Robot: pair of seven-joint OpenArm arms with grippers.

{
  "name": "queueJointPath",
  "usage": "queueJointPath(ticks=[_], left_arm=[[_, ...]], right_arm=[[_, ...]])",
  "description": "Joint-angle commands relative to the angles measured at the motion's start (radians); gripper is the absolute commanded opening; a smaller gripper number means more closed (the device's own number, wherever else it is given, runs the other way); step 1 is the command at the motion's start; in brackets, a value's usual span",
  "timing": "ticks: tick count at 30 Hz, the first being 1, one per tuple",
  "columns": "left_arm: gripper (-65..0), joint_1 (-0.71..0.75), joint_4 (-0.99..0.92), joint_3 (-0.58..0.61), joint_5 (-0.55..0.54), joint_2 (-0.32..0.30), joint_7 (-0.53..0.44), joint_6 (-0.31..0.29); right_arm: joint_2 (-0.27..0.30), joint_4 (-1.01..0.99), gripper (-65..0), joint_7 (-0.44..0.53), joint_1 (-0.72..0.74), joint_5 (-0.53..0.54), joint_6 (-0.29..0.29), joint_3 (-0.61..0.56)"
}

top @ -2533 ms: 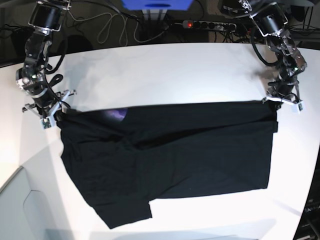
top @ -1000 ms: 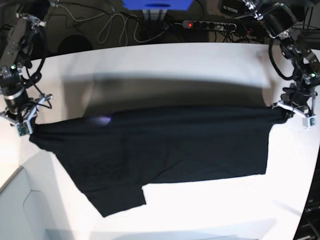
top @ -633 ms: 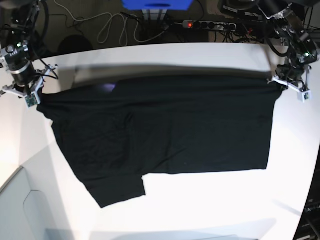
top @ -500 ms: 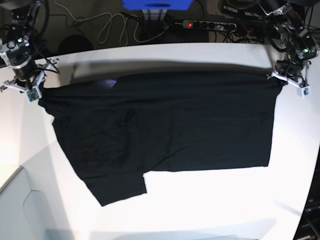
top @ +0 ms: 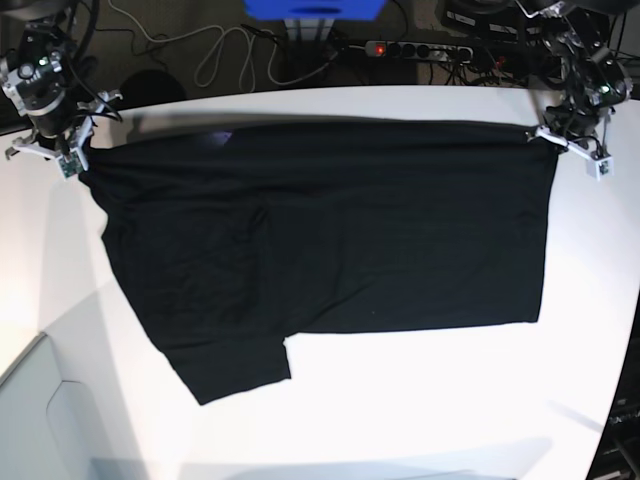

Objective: Fold the T-shirt properly
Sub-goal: 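Drag the shirt toward the robot with both grippers and release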

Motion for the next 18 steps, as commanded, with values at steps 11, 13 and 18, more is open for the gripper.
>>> queueJointPath(ticks=[11, 13, 18], left_arm=[[-65.0, 0.056, 0.013, -0.006, -0.003, -0.013, -0.014, 0.002], [-65.0, 0.056, 0.015, -0.006, -0.003, 0.002, -0.017, 0.002], [-65.0, 0.056, 0.013, 0.0, -0.003, 0.01, -0.009, 0.006]], right_arm=[[0.016, 0.013, -64.9, 0.01, -0.072, -0.005, 0.0, 0.011], [0.016, 0.013, -64.9, 0.01, -0.075, -0.005, 0.0, 0.011], [0.016, 0.013, -62.0, 0.01, -0.08, -0.005, 0.0, 0.011]])
